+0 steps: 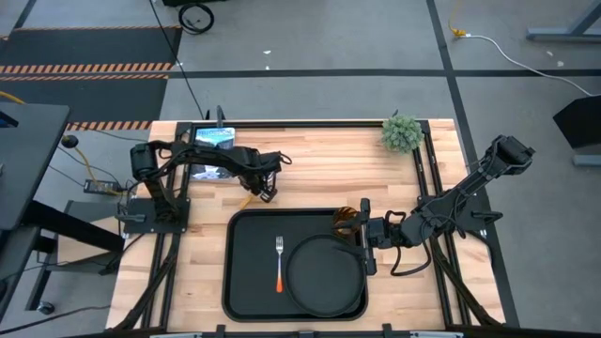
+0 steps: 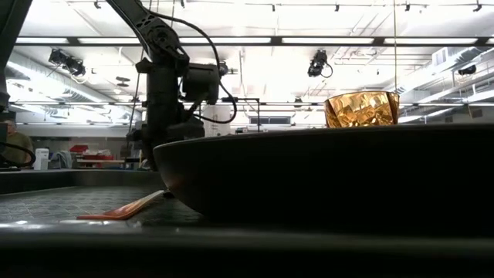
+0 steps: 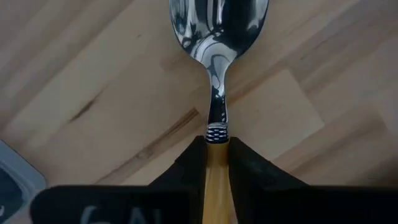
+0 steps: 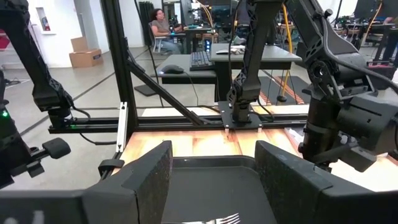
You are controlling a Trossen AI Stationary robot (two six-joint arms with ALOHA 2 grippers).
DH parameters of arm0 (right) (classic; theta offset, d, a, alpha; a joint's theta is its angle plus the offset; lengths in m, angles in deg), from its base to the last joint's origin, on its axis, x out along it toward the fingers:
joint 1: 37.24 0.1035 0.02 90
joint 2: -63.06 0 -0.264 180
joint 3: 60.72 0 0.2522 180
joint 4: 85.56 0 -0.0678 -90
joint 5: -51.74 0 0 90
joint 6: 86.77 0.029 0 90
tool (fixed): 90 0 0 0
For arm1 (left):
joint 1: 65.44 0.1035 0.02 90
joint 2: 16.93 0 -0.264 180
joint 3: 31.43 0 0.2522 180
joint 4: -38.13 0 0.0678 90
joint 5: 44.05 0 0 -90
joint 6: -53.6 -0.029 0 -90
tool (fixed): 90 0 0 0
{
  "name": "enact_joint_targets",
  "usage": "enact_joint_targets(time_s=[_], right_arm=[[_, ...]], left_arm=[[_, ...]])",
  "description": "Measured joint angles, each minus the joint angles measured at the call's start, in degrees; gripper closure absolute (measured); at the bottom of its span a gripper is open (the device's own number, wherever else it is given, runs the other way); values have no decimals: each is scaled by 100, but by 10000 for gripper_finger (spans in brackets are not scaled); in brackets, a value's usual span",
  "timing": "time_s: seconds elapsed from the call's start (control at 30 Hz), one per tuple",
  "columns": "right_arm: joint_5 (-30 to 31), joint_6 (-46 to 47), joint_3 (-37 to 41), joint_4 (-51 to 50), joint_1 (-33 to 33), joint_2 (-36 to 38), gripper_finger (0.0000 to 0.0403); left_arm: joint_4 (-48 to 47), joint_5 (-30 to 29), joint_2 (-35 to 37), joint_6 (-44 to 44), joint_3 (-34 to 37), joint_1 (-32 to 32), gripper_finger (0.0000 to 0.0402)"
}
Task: Pick and place plate/cup/fork/spoon on tray
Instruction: Put the orange spoon on the black serving tray beside the orange fork
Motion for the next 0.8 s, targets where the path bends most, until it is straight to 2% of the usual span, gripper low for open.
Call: enact_joint_targets(time_s=[0.2, 0.33, 0.53, 0.8], right_arm=[[2, -28, 0, 3, -2, -1, 167], [89, -37, 0, -5, -2, 1, 167], [192, -41, 0, -19, 0, 1, 167], [237, -457, 0, -431, 0, 1, 167]], left_arm=[[-29, 16, 581, -51, 1, -31, 349], [-194, 94, 1217, 199, 0, -333, 348], [-250, -128, 1870, 1179, 0, -1456, 348], [-199, -605, 1788, 3376, 0, -3259, 347]])
